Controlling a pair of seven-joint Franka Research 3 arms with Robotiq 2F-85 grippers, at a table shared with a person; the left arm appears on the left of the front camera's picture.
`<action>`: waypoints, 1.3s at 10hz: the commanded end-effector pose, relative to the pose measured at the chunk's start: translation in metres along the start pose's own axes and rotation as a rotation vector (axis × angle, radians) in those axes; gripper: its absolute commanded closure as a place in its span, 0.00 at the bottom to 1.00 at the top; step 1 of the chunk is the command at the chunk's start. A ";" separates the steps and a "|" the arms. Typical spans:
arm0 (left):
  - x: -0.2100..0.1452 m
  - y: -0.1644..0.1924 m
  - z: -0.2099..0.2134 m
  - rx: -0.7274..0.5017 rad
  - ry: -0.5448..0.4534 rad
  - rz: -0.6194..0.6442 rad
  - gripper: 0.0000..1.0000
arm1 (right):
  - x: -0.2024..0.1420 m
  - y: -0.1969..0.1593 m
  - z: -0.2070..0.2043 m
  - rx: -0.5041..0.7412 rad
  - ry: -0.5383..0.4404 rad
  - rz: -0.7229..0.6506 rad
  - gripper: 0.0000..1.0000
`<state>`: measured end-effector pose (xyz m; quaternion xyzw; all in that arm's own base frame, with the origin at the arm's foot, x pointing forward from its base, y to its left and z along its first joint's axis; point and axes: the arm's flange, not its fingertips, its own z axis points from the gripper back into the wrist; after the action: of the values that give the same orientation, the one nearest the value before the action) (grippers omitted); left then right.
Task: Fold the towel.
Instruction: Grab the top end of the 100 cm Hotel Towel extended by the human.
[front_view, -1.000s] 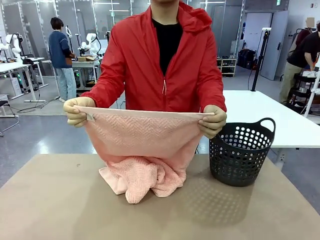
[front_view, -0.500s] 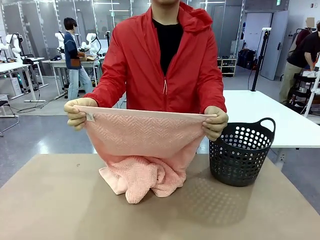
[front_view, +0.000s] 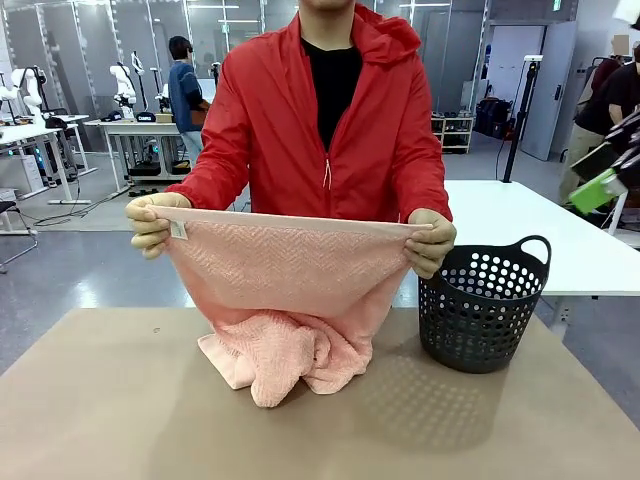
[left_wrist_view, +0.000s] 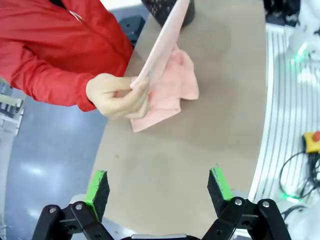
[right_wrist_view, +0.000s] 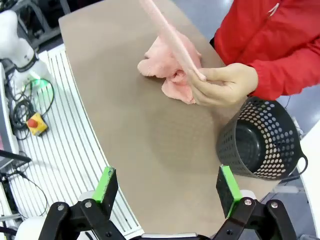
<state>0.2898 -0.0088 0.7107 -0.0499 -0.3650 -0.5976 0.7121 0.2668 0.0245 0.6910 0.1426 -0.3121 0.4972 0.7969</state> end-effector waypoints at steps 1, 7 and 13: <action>-0.005 -0.004 -0.011 0.048 0.059 -0.045 0.00 | 0.001 0.002 -0.009 -0.026 0.029 -0.007 0.00; -0.005 0.000 -0.010 0.000 0.029 -0.050 0.00 | 0.002 0.000 -0.008 0.006 0.006 0.038 0.00; 0.128 0.000 -0.056 -0.080 0.280 -0.161 0.00 | 0.137 0.033 -0.054 -0.063 0.295 0.608 0.00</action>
<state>0.3133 -0.1305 0.7323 0.0090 -0.2654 -0.6659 0.6972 0.2864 0.1694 0.7284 -0.0291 -0.2394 0.7088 0.6630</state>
